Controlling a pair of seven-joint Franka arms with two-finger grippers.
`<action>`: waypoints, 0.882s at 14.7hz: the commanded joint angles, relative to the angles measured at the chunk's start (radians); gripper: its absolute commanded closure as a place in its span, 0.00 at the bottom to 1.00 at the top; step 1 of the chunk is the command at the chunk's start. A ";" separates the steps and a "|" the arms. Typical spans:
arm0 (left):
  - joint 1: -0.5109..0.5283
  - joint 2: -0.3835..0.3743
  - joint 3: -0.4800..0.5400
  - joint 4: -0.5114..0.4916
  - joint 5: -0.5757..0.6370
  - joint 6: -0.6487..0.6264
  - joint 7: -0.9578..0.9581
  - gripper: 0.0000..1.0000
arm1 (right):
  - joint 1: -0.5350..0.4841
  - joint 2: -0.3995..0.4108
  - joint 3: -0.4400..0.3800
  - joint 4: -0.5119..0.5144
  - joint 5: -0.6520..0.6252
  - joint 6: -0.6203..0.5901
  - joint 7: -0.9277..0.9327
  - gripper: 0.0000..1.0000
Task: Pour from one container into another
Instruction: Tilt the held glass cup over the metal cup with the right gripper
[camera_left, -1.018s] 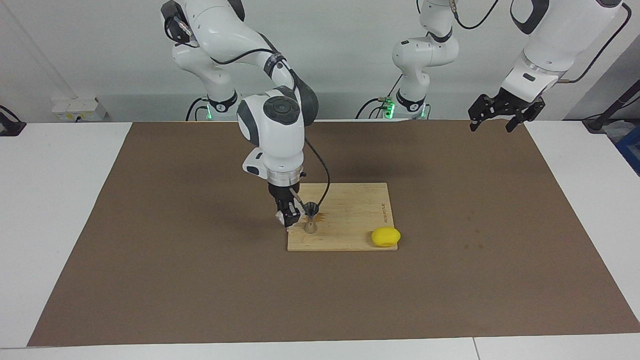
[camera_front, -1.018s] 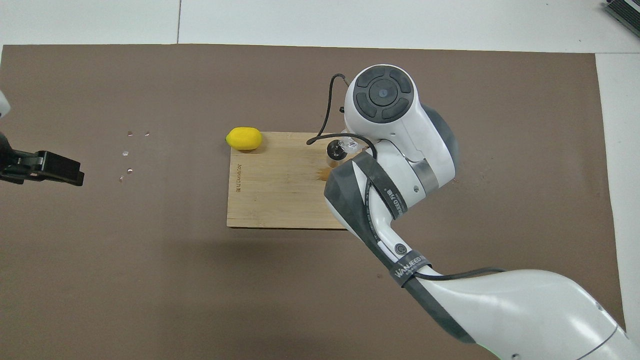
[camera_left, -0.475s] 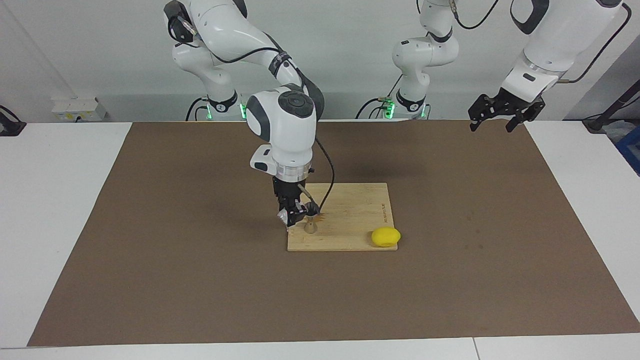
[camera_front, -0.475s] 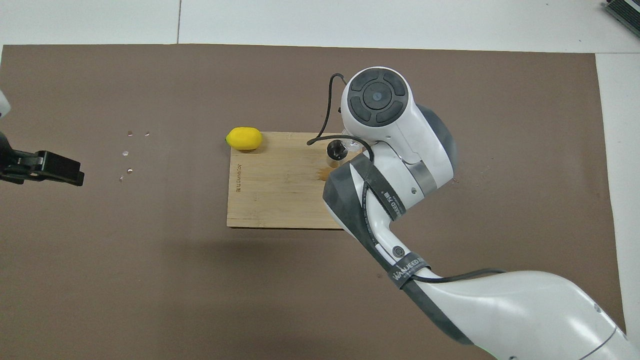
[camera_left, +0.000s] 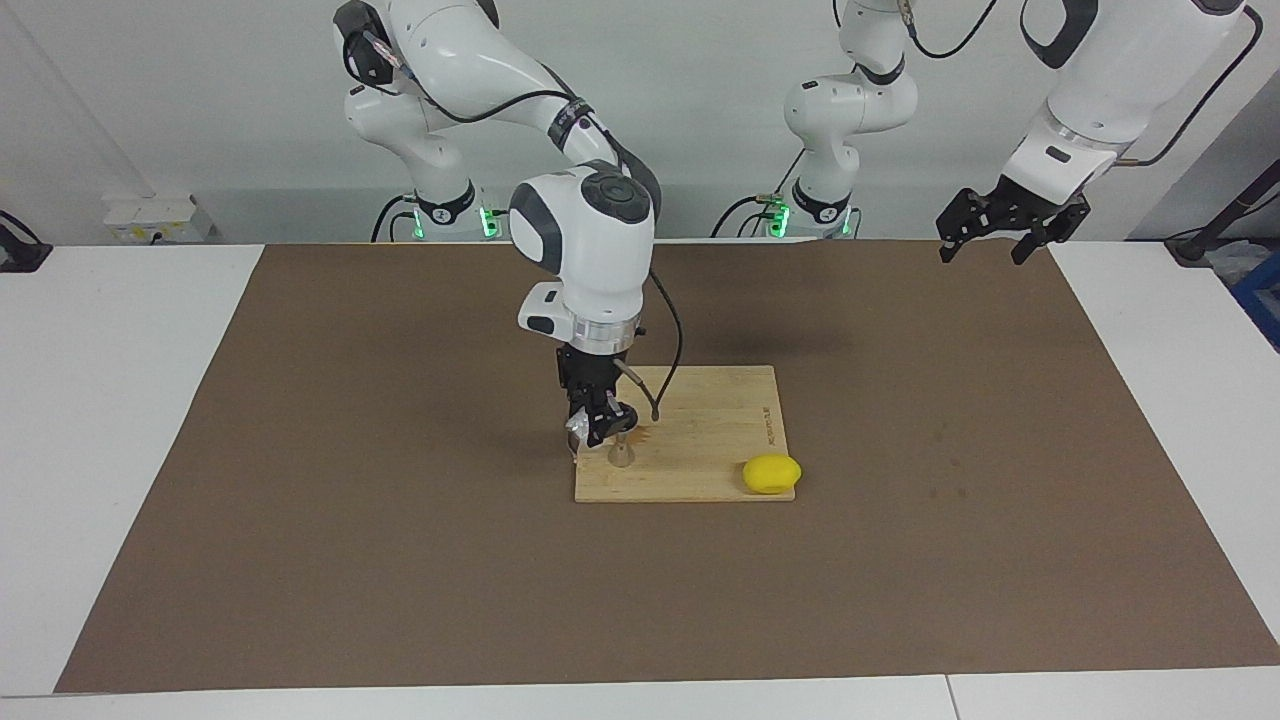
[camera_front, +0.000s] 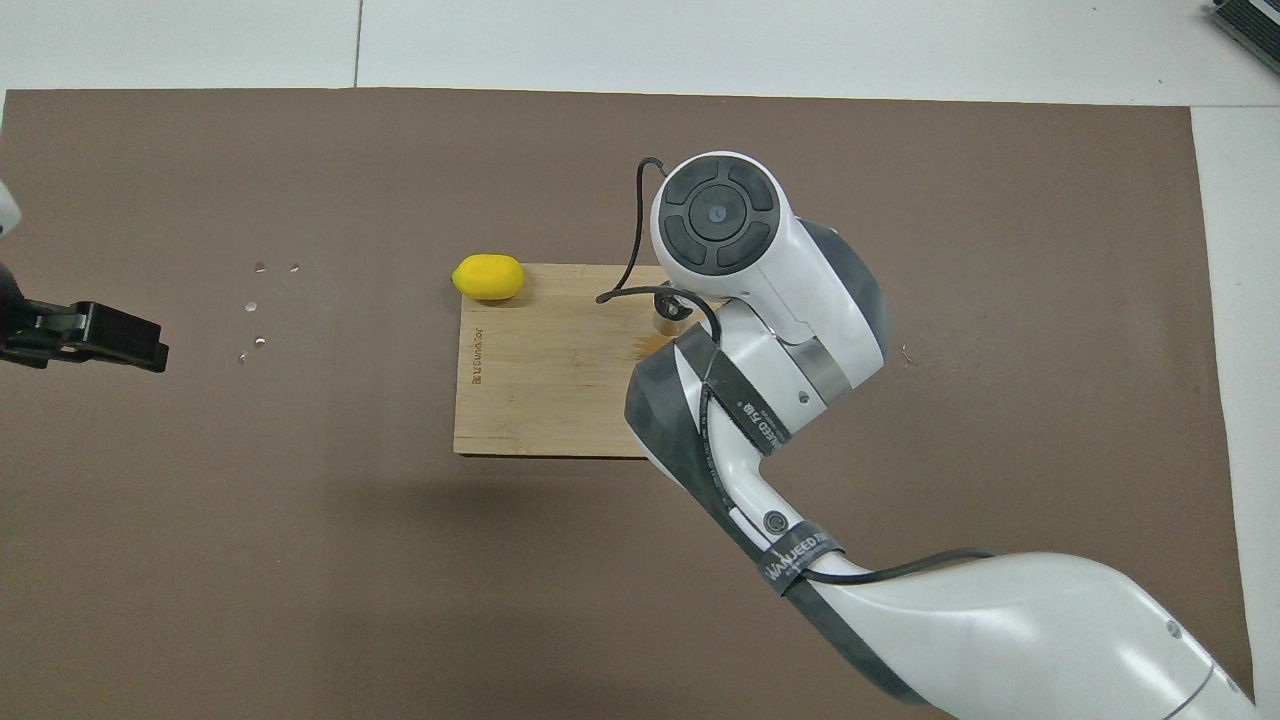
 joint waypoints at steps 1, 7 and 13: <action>-0.007 -0.017 0.003 -0.022 0.021 0.010 -0.011 0.00 | -0.002 0.003 0.004 0.020 -0.033 -0.021 0.013 1.00; -0.007 -0.015 0.003 -0.022 0.021 0.010 -0.011 0.00 | 0.005 0.002 0.006 0.020 -0.050 -0.040 0.005 1.00; -0.007 -0.015 0.004 -0.022 0.021 0.010 -0.011 0.00 | -0.008 -0.001 0.009 0.018 0.034 -0.035 0.010 1.00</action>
